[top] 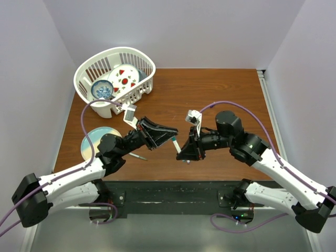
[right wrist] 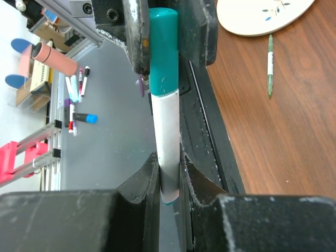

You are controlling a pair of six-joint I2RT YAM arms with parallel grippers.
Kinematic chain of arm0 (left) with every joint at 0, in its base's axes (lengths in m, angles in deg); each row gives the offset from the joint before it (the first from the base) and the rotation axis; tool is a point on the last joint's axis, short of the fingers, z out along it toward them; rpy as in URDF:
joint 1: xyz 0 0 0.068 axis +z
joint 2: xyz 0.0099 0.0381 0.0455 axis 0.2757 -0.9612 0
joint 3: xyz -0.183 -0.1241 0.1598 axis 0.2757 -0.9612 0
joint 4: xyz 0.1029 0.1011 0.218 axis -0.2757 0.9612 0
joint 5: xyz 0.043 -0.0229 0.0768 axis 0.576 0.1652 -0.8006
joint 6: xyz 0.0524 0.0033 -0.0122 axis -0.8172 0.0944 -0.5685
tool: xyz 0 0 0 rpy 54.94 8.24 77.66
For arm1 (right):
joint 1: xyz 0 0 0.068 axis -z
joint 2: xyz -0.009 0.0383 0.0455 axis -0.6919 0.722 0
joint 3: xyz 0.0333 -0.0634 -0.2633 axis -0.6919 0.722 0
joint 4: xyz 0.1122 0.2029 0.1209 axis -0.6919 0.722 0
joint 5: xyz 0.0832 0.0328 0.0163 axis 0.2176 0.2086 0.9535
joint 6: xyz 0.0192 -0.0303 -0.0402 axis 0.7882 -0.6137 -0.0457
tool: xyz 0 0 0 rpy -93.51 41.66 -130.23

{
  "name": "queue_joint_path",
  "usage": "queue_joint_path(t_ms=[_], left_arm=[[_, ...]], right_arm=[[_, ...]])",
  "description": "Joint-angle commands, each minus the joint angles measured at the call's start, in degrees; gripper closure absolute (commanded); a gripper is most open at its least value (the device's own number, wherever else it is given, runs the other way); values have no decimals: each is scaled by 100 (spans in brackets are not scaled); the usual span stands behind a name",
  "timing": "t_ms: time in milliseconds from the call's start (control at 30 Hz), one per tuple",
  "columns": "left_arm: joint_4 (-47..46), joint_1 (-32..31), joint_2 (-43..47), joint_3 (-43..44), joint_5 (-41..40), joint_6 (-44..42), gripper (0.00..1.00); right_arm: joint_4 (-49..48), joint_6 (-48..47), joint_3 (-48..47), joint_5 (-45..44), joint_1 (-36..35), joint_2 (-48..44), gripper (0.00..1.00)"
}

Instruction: Insert the pens into the pen caps

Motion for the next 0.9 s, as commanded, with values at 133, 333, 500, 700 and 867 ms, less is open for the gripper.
queue_joint_path(t_ms=[133, 333, 500, 700, 867], left_arm=[[1874, -1071, -410, -641, 2501, -38, 100], [1224, -1107, -340, -878, 2764, 93, 100], [1058, -1116, -428, -1019, 2975, 330, 100], [952, -1221, -498, -957, 3107, 479, 100], [1572, -1221, -8, -931, 2924, 349, 100]], right_arm=[[-2826, -97, -1232, -1577, 263, 207, 100], [-2948, -71, -1444, -1471, 271, 296, 100], [-2974, -185, -1409, -1780, 280, 251, 100], [-4062, 517, -1067, -1455, 271, 348, 100], [-3802, 308, -1101, -1578, 289, 252, 100]])
